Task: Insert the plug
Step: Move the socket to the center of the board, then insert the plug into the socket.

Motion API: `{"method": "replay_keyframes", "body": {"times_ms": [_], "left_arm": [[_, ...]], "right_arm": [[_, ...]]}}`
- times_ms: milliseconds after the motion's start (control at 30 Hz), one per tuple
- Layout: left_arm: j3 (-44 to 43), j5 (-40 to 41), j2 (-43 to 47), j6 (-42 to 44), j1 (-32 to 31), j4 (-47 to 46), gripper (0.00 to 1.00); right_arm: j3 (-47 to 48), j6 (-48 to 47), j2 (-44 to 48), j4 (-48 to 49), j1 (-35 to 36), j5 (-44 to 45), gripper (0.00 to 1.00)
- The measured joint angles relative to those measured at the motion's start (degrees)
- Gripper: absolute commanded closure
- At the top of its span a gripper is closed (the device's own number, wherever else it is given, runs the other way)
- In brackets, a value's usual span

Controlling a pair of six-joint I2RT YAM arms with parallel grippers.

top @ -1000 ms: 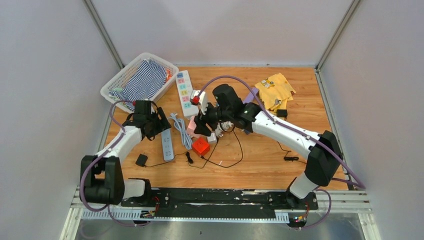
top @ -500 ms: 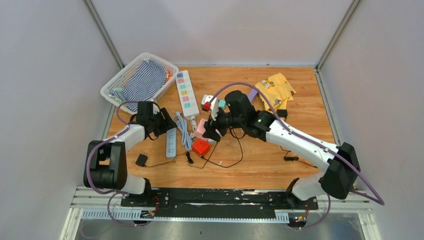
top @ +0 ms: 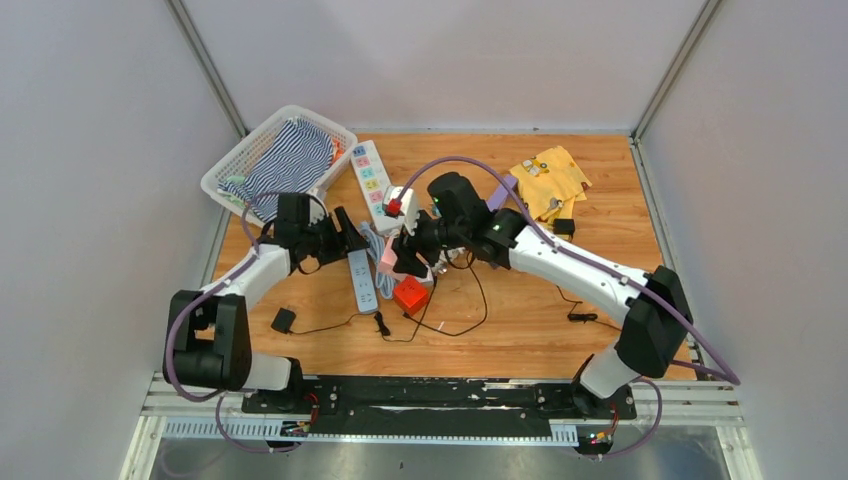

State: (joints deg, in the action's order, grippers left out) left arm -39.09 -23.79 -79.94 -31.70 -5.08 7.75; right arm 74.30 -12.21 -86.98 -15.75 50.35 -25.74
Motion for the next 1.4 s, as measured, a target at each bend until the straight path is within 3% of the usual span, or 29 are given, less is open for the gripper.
{"method": "replay_keyframes", "body": {"times_ms": [133,433,633,800,933,1400], "left_arm": [[-6.58,1.31,4.13,0.92,1.11,4.66,0.01],[-9.38,7.58,11.47,0.59,7.13,12.13,0.00],[-3.34,0.57,12.15,-0.76,15.67,11.78,0.03],[3.28,-7.58,12.83,-4.37,17.14,7.17,0.07],[3.87,-9.64,13.42,-5.33,17.14,5.90,0.04],[4.02,6.58,17.64,-1.03,17.33,14.12,0.00]], "right_arm": [[4.72,-2.60,-4.35,-2.01,0.81,-1.77,0.81],[15.17,-14.69,-16.22,-8.57,1.36,-6.05,0.80],[26.51,-21.66,-25.92,-15.72,1.36,-9.27,0.81],[30.51,-25.53,-30.58,-17.64,1.36,-13.29,0.83],[32.41,-27.21,-33.64,-19.02,1.36,-15.65,0.83],[42.51,-29.59,-41.09,-23.23,1.33,-15.87,0.82]]}}
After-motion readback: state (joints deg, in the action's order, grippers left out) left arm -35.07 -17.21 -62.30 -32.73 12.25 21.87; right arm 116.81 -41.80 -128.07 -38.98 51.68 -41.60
